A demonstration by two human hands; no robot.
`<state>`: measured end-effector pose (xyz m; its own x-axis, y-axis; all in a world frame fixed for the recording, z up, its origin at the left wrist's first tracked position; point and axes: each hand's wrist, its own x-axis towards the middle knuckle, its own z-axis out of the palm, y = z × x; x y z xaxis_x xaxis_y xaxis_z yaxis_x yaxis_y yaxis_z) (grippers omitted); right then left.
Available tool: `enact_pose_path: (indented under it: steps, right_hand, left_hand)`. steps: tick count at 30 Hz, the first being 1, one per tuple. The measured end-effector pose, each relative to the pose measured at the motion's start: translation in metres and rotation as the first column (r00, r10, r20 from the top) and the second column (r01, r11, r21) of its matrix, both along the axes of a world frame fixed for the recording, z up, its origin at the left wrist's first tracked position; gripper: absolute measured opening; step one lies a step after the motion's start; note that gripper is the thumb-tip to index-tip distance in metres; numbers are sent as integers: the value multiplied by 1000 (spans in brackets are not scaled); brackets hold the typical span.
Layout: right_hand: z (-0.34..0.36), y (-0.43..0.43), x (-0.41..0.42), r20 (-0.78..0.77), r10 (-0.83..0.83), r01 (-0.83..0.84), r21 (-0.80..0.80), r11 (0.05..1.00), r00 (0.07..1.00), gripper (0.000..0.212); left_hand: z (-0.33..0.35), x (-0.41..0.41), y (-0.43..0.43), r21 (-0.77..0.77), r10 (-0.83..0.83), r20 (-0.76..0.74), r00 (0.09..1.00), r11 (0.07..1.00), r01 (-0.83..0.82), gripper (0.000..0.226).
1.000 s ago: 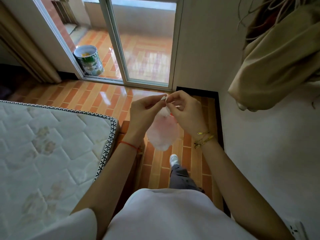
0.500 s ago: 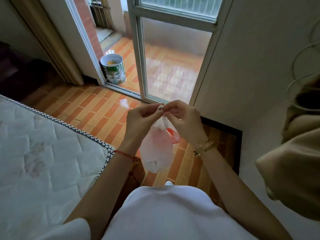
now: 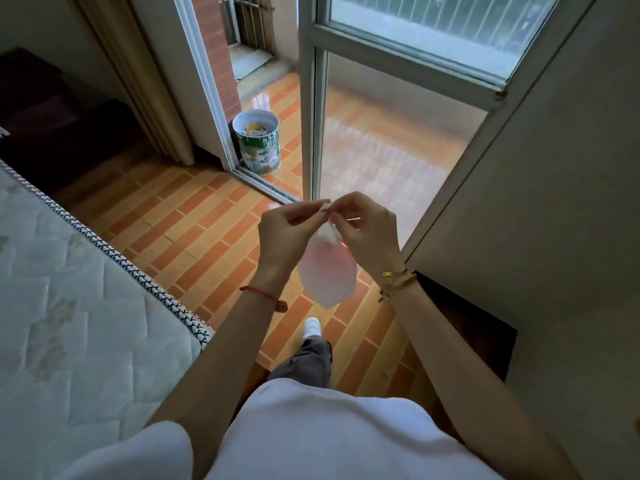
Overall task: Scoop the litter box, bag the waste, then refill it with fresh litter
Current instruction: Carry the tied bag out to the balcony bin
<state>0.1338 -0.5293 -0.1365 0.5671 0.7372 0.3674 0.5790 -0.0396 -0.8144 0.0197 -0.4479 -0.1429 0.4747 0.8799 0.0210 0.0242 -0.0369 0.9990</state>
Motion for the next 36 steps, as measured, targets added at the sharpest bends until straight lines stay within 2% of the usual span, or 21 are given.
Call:
enact_pose_path:
  steps: [6,11,16,21,26,36]
  right_hand:
    - [-8,98,48,4,62,-62,17,998,998,9]
    - [1,202,79,18,166,-166,-7,986,986,17]
    - [3,304,108,41,210,-208,-44,977,977,13]
    - [-4,388,127,115,275,-264,-100,959,955,6]
    - [-5,467,141,119,347,-339,-87,937,930,9]
    - [-30,644,195,91,375,-363,-126,923,922,11]
  left_hand:
    - [-8,44,94,-6,23,32,999,1000,-23,20]
    - [-2,64,190,-59,75,51,996,996,-72,21]
    - [6,81,280,-41,86,55,995,996,-83,23]
    - [10,95,359,34,67,17,998,997,-68,21]
    - [3,107,439,71,124,-24,992,990,-122,22]
    - [-13,165,598,46,239,-49,970,971,-236,19]
